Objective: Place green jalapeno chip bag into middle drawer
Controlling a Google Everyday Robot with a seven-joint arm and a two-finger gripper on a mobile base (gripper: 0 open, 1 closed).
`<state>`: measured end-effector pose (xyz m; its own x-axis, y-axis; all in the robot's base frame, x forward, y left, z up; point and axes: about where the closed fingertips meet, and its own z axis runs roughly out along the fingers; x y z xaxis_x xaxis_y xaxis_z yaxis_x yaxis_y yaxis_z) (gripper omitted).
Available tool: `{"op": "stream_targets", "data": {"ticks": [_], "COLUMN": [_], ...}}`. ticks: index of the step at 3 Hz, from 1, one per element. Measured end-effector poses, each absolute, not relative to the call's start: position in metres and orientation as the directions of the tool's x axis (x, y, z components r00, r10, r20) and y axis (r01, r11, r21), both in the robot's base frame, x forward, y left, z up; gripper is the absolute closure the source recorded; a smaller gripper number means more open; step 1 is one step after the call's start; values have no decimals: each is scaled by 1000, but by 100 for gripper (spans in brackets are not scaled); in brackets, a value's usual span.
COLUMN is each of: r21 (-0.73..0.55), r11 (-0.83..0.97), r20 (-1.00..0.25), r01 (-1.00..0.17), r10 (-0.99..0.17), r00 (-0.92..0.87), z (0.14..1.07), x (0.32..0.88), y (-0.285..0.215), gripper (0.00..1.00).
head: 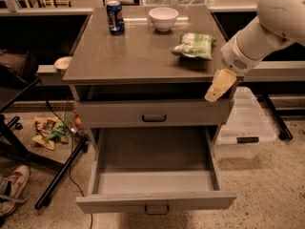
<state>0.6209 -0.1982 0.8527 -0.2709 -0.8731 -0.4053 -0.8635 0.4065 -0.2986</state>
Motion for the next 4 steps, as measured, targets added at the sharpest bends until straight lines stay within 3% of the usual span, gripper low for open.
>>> {"op": "stream_targets", "data": {"ticks": [3, 4], "r21": [-348, -382], "r11": [535, 541], "r20": [-614, -605], "r01": [-770, -749], "r10": [-750, -759], "r00": [-244, -239], "z": [880, 881], "x": [701, 720], "y": [-178, -165], "gripper": [0, 0]}}
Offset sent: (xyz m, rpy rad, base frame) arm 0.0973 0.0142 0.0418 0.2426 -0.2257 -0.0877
